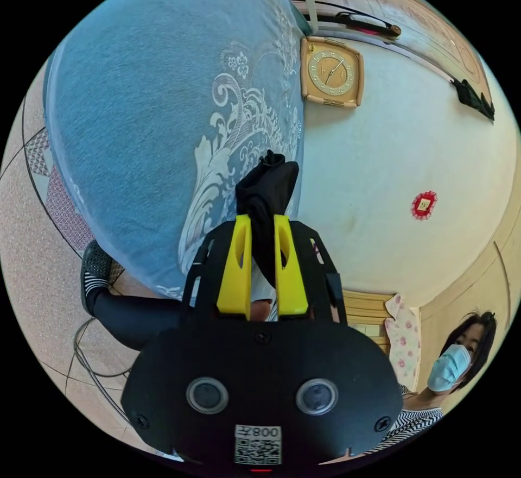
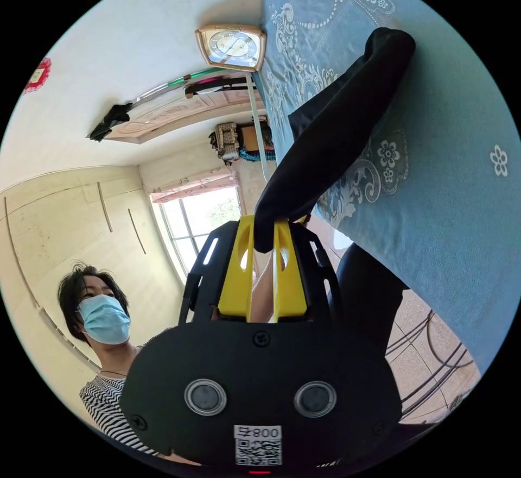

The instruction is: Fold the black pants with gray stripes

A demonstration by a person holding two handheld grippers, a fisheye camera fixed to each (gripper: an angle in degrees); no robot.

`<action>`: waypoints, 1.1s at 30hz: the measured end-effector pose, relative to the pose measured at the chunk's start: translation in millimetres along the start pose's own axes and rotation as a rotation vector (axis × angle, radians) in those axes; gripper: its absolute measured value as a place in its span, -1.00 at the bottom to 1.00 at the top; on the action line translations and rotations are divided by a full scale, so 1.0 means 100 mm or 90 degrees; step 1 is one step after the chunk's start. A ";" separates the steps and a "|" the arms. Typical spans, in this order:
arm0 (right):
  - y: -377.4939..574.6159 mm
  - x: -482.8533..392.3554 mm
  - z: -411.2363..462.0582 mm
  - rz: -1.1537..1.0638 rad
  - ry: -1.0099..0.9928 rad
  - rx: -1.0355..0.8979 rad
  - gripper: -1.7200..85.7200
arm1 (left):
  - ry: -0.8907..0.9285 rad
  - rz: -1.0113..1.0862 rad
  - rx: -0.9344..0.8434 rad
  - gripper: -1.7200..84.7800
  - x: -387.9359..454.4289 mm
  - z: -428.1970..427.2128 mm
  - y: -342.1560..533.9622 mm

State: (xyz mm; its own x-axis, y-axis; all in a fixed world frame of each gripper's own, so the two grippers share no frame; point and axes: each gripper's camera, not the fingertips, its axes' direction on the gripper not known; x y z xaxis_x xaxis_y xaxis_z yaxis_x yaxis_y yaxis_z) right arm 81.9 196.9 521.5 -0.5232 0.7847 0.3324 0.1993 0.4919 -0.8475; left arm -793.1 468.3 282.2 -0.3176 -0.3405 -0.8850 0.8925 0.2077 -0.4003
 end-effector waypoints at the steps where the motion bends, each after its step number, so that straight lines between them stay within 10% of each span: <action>1: 0.01 -0.02 0.02 -0.002 0.003 -0.001 -0.82 | -0.007 0.012 -0.001 -0.81 0.04 0.02 -0.03; 33: 1.23 -1.51 0.49 -0.023 0.021 0.007 -0.82 | 0.099 -0.076 -0.028 -0.73 -0.97 2.54 -0.23</action>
State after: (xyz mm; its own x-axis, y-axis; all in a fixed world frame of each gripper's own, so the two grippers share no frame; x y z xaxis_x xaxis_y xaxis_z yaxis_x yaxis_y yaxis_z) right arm 145.1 120.0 346.9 -0.5019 0.7786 0.3767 0.1720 0.5167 -0.8387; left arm -701.7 263.4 437.5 -0.4695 -0.2194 -0.8552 0.8315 0.2157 -0.5119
